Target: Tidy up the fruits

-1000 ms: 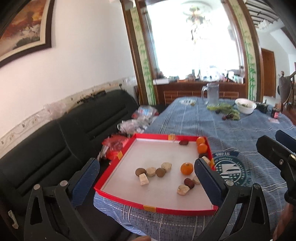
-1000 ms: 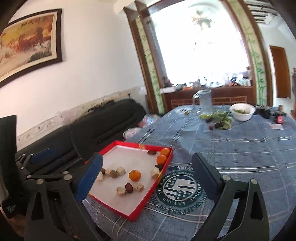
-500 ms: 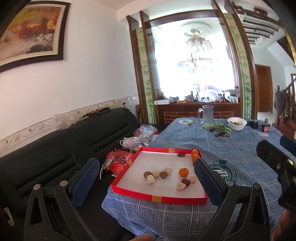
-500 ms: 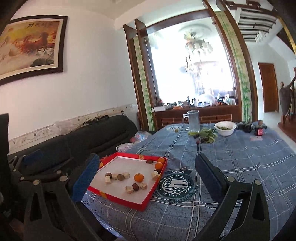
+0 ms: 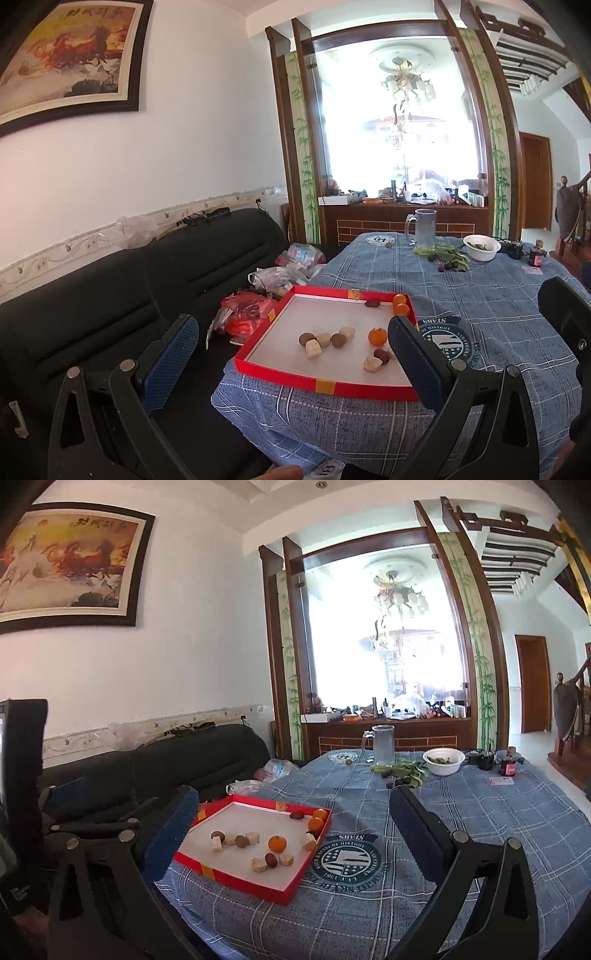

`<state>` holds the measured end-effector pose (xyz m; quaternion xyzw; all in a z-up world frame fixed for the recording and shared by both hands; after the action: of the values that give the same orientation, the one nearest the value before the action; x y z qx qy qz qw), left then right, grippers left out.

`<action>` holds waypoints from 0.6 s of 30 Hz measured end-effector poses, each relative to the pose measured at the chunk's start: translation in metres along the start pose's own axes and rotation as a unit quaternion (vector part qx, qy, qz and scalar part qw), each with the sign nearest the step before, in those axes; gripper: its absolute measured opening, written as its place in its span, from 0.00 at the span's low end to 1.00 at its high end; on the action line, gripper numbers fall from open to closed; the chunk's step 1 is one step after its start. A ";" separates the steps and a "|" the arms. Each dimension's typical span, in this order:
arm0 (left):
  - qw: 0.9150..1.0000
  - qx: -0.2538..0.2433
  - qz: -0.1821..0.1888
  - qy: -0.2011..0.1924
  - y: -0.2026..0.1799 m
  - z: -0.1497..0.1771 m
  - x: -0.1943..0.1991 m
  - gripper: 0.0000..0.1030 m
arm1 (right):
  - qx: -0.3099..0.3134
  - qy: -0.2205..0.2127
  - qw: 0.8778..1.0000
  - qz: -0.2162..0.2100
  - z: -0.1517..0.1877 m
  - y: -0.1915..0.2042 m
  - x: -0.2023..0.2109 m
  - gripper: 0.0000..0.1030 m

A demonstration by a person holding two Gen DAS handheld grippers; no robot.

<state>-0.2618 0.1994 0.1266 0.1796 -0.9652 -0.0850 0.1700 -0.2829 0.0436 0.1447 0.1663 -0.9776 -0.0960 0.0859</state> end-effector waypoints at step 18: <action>1.000 0.004 -0.001 0.013 0.004 0.005 -0.002 1.00 | -0.007 0.016 1.000 -0.006 0.008 0.001 -0.002 1.00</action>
<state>-0.2632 0.2045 0.1220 0.1825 -0.9630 -0.0793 0.1817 -0.2830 0.0463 0.1373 0.1732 -0.9744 -0.1007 0.1019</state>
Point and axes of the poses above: each gripper's, at about its wrist camera, not at the fingertips, and x roughly against the way its jaws point, y to its left, z to its underside, the point moved 10 cm from there along -x, roughly the way its jaws point, and after that the axes turned 7 degrees about -x, right-handed, at the moved point
